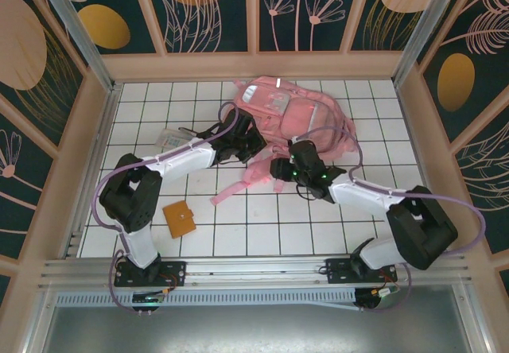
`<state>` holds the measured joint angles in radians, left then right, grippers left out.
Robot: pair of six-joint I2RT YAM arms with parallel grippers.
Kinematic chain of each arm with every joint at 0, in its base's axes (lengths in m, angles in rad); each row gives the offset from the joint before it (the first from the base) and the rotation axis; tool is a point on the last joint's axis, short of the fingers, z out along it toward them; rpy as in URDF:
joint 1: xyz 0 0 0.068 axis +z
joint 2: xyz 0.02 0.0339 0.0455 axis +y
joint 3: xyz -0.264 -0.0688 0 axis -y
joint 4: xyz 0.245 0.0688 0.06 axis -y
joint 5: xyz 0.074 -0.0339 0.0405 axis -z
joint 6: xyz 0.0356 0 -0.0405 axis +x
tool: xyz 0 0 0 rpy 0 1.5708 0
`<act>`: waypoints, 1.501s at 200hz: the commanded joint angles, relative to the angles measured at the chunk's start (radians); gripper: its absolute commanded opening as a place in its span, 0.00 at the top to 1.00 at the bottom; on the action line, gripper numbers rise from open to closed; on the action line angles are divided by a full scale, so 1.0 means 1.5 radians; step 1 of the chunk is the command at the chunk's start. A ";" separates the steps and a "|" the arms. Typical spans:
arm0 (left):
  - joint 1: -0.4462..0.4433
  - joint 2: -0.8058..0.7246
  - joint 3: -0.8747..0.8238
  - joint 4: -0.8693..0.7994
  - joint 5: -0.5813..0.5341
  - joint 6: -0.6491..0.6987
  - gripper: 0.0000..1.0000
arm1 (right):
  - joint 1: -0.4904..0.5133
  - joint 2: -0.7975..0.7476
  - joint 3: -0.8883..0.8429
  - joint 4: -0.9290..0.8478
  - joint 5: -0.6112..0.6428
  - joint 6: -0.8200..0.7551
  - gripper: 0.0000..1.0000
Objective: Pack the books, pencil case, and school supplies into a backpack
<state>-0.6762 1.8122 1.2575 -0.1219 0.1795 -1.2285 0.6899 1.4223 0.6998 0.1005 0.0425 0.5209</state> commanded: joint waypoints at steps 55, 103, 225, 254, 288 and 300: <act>-0.010 -0.047 0.000 0.048 0.055 -0.019 1.00 | 0.021 0.159 0.087 0.096 0.202 0.059 0.63; -0.008 -0.052 -0.018 0.030 0.030 0.005 1.00 | -0.007 0.115 0.088 0.023 0.123 0.027 1.00; 0.020 -0.062 -0.053 0.028 0.002 0.033 1.00 | -0.161 -0.036 0.031 -0.144 -0.162 -0.098 1.00; 0.019 -0.062 -0.067 0.063 0.045 -0.009 1.00 | -0.100 -0.027 0.040 -0.097 -0.220 -0.120 0.66; 0.017 -0.071 -0.061 0.067 0.085 -0.049 1.00 | 0.023 0.019 0.078 -0.053 0.002 -0.024 0.55; 0.017 -0.089 -0.060 0.057 0.082 -0.056 1.00 | 0.044 0.042 0.092 -0.056 0.088 0.023 0.54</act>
<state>-0.6464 1.7653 1.1553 -0.0856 0.2298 -1.2556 0.7040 1.4303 0.7856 -0.0376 -0.0937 0.4316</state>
